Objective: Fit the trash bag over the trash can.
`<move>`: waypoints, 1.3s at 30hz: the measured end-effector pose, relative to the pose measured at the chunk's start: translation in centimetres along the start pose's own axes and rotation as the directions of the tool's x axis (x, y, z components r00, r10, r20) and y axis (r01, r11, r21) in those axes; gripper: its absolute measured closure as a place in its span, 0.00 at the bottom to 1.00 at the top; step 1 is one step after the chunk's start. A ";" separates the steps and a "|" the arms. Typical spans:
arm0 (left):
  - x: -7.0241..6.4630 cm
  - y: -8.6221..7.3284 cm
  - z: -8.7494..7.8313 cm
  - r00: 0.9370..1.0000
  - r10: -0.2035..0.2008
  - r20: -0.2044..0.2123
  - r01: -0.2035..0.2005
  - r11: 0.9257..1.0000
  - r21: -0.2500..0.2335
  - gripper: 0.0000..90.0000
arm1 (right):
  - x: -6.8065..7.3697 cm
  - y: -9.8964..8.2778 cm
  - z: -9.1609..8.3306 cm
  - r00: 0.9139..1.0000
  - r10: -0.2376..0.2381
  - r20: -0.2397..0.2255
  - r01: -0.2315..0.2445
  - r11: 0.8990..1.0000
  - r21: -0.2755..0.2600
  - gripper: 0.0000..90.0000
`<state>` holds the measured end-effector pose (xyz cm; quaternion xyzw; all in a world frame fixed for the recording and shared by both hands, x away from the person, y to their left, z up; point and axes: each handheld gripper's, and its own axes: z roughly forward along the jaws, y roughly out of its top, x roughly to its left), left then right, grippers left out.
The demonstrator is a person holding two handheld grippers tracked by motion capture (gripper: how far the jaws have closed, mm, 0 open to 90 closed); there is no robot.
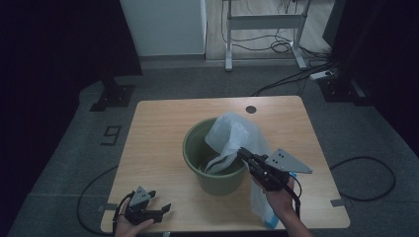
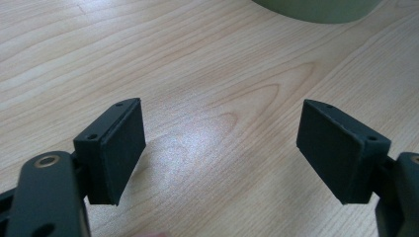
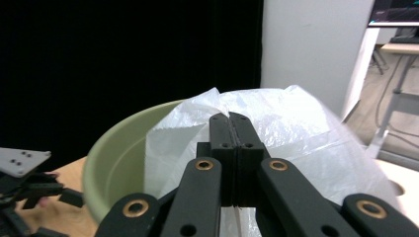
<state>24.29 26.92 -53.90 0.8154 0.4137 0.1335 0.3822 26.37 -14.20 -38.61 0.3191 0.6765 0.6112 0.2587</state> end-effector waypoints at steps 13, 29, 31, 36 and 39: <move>-0.1 0.0 0.2 1.000 0.003 0.001 -0.003 1.000 0.007 0.21 | 0.7 -1.1 -0.3 0.999 0.014 -0.035 -0.013 1.000 0.017 0.97; -0.4 0.0 0.3 1.000 0.013 0.001 -0.013 1.000 0.015 0.21 | 1.4 -4.6 -6.9 0.999 -0.029 0.020 0.028 0.999 0.028 0.46; -0.5 0.0 0.4 1.000 0.014 0.003 -0.014 1.000 0.019 0.21 | 1.1 -5.5 -7.5 0.998 -0.022 0.052 0.019 0.999 0.042 0.43; -0.6 0.0 0.6 1.000 0.015 0.004 -0.015 1.000 0.026 0.21 | 0.0 -7.9 -8.0 0.994 0.028 0.105 -0.036 0.997 0.074 0.40; -0.5 -0.1 0.6 1.000 0.017 0.002 -0.017 0.999 0.030 0.21 | -0.2 -8.8 -7.6 0.994 0.036 0.107 -0.046 0.995 0.094 0.41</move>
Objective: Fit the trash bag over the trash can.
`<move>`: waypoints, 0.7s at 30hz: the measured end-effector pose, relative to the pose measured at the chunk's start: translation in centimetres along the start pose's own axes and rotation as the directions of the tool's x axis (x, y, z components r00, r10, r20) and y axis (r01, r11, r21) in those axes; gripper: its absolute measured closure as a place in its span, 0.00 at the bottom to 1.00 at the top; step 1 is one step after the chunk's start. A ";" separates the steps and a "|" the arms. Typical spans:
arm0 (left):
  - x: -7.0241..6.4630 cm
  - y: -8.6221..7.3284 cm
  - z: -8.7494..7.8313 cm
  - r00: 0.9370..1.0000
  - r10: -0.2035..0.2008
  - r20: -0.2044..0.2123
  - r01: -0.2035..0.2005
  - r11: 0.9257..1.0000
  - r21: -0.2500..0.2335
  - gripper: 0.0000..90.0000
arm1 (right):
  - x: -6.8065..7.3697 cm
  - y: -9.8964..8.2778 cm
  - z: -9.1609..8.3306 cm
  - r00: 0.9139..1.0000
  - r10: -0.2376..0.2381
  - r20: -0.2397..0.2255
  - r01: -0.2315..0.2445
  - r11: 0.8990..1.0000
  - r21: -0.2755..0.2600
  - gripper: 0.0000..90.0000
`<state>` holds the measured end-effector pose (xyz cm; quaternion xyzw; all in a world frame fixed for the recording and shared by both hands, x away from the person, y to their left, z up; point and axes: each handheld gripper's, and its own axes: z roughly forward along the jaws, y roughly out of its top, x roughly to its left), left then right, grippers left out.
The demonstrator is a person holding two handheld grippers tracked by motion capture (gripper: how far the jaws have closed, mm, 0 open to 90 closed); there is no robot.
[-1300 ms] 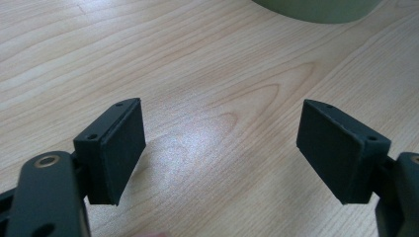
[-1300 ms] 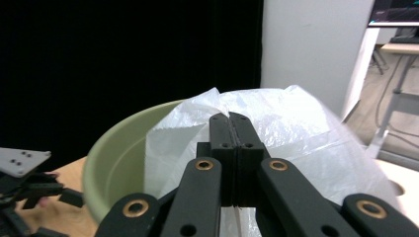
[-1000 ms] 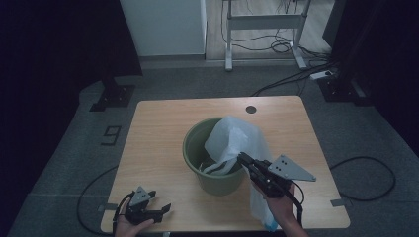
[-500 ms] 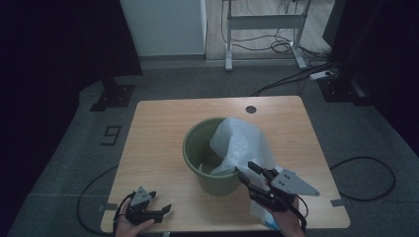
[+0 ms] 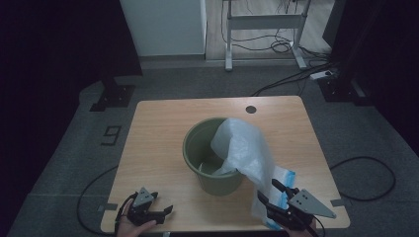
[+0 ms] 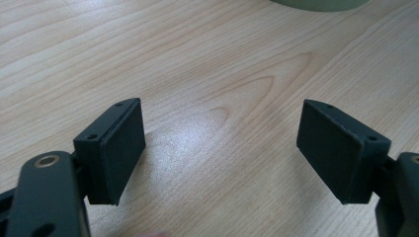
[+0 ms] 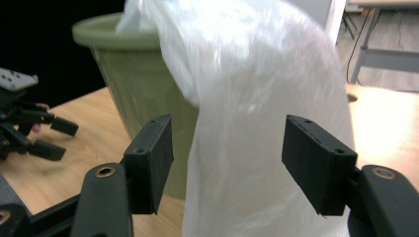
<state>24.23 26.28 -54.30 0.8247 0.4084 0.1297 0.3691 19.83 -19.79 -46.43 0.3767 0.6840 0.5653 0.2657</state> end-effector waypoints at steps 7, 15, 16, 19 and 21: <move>-0.1 0.1 -0.4 1.000 0.006 -0.010 -0.006 1.000 -0.017 0.21 | 0.1 -1.8 1.5 1.000 0.007 0.006 -0.007 0.998 0.065 0.42; 0.0 0.1 -0.4 1.000 -0.009 -0.004 0.009 1.000 -0.021 0.21 | -0.5 -3.9 2.1 0.999 0.019 0.040 -0.024 0.991 0.131 0.58; 0.0 0.1 -0.4 1.000 -0.009 -0.004 0.009 1.000 -0.020 0.21 | -0.6 -4.0 2.1 0.999 0.025 0.040 -0.031 0.990 0.136 0.61; 0.0 0.1 -0.3 1.000 -0.009 -0.006 0.009 1.000 -0.017 0.21 | -1.0 -4.1 2.1 0.998 0.029 0.048 -0.036 0.989 0.141 0.77; -0.1 0.1 -0.4 1.000 -0.012 -0.009 0.011 1.000 -0.023 0.21 | -1.3 -4.0 1.9 0.998 0.028 0.051 -0.035 0.990 0.137 0.86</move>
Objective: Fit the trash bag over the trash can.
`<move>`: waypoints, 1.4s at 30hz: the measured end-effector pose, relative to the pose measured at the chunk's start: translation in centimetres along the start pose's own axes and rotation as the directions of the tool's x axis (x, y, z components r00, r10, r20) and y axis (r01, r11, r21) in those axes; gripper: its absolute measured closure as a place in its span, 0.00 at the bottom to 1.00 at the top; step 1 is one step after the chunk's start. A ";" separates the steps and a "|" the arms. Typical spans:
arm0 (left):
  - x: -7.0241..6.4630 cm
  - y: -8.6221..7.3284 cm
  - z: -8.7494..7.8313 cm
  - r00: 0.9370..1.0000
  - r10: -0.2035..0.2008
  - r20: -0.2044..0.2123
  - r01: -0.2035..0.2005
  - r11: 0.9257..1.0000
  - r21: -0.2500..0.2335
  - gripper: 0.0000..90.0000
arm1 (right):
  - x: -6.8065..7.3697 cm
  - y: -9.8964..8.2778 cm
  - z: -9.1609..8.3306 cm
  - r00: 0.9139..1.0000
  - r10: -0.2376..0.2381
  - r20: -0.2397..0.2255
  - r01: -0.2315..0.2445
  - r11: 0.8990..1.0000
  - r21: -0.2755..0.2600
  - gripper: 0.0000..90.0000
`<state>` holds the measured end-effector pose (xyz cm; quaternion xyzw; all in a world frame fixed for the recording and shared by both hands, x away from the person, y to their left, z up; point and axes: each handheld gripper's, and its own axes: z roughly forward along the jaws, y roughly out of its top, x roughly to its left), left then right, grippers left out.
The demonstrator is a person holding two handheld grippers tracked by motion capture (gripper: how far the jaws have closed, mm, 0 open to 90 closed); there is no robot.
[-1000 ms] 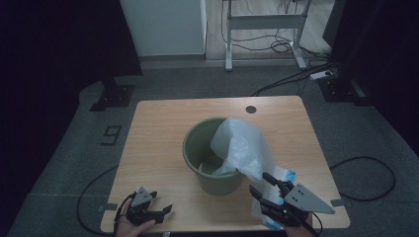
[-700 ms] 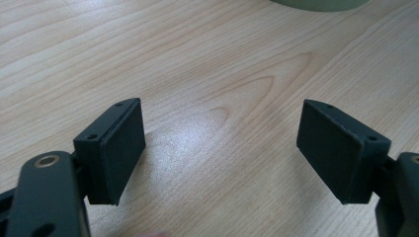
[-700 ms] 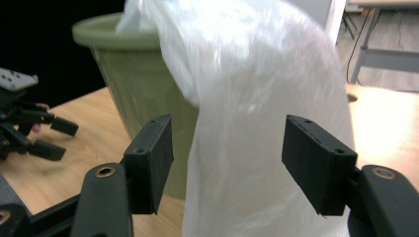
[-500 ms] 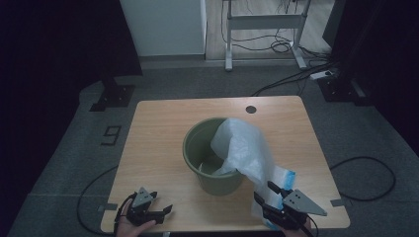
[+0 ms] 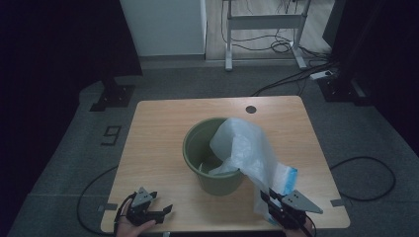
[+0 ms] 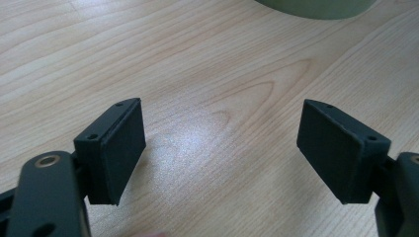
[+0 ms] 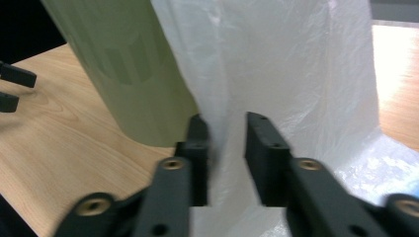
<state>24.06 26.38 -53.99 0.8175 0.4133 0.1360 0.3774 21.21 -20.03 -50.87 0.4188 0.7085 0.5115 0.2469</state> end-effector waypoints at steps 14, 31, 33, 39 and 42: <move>-0.2 1.6 -1.9 0.994 -0.102 -0.041 0.097 0.990 -0.105 0.25 | -3.5 3.0 -2.6 0.994 0.024 0.107 -0.008 0.989 -0.149 0.98; -4.5 8.0 -8.1 0.997 0.009 -0.083 -0.035 0.946 -0.323 0.24 | -2.7 9.6 -3.0 0.996 -0.041 0.074 0.059 0.965 -0.255 0.98; -5.2 8.8 -8.5 0.997 0.026 -0.075 -0.050 0.940 -0.337 0.24 | -2.3 10.3 -2.9 0.996 -0.052 0.065 0.067 0.963 -0.262 0.98; -6.6 10.9 -8.6 0.996 0.052 -0.075 -0.075 0.932 -0.355 0.24 | -0.8 11.6 -2.1 0.995 -0.094 0.033 0.099 0.962 -0.255 0.98; -7.1 11.7 -8.3 0.996 0.044 -0.080 -0.070 0.931 -0.358 0.23 | -0.1 11.9 -1.8 0.993 -0.113 0.020 0.114 0.962 -0.248 0.98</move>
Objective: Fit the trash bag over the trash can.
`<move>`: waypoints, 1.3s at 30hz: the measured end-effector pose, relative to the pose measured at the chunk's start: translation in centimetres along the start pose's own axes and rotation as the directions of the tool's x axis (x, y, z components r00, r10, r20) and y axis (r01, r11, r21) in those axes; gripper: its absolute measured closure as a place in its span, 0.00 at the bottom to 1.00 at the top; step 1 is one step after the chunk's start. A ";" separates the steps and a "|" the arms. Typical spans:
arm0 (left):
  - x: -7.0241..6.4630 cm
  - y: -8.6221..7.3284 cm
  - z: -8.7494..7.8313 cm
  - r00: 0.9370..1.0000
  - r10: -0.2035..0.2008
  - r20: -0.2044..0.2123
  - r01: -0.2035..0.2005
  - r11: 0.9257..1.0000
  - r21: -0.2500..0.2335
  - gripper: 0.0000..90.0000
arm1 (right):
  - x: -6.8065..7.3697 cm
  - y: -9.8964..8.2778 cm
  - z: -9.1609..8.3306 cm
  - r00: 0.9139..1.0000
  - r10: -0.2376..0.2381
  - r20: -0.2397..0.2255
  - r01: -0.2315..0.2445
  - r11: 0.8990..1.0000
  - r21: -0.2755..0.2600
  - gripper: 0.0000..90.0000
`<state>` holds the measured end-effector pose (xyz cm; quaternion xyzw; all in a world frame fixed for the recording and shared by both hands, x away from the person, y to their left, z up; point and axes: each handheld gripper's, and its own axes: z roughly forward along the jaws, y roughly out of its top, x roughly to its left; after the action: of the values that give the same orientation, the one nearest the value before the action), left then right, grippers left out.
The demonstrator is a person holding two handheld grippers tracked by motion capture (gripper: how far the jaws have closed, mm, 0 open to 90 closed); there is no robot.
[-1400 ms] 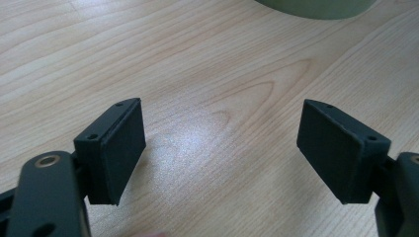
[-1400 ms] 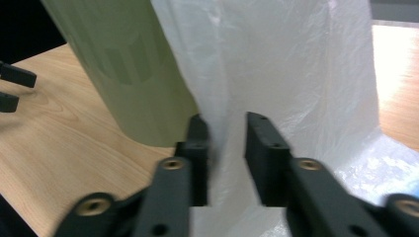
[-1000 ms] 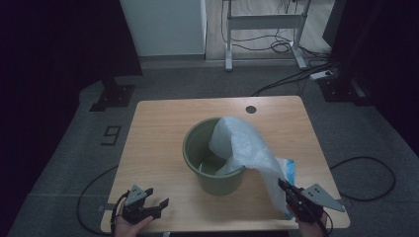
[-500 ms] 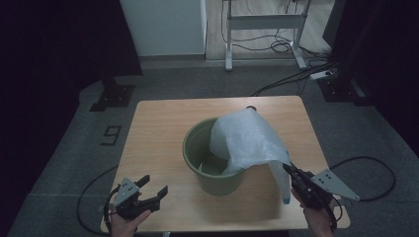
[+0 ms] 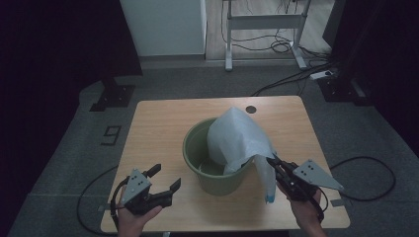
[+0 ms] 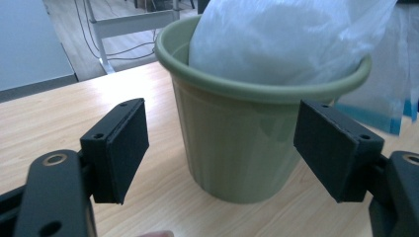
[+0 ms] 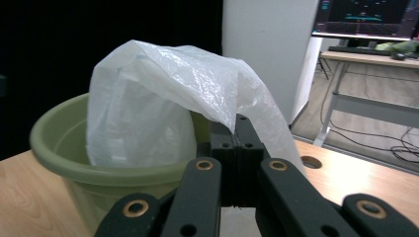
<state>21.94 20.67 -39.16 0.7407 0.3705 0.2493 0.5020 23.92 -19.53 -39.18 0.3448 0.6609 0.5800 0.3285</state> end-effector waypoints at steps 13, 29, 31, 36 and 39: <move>-2.6 2.6 2.2 0.998 0.046 0.053 -0.046 0.999 -0.011 0.25 | 2.0 1.3 1.7 0.998 -0.033 -0.057 0.034 0.999 0.011 0.98; -3.9 4.9 5.1 0.994 0.065 0.088 -0.064 0.998 -0.016 0.27 | 4.5 2.4 4.0 0.989 -0.086 -0.121 0.091 0.995 0.037 0.98; -4.1 5.2 5.3 0.994 0.069 0.085 -0.068 0.997 -0.020 0.27 | 4.6 2.5 4.2 0.988 -0.086 -0.125 0.092 0.995 0.041 0.98; -4.2 5.7 6.1 0.993 0.061 0.103 -0.058 0.998 -0.030 0.31 | 5.0 2.4 4.5 0.987 -0.088 -0.134 0.093 0.995 0.038 0.98; -4.7 6.0 6.5 0.991 0.084 0.105 -0.082 0.996 -0.026 0.39 | 5.2 2.2 4.6 0.987 -0.084 -0.140 0.090 0.995 0.040 0.98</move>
<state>25.77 11.97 -36.02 0.7621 0.3093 0.2343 0.5183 25.12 -12.51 -37.68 0.2819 0.7097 0.5724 0.2988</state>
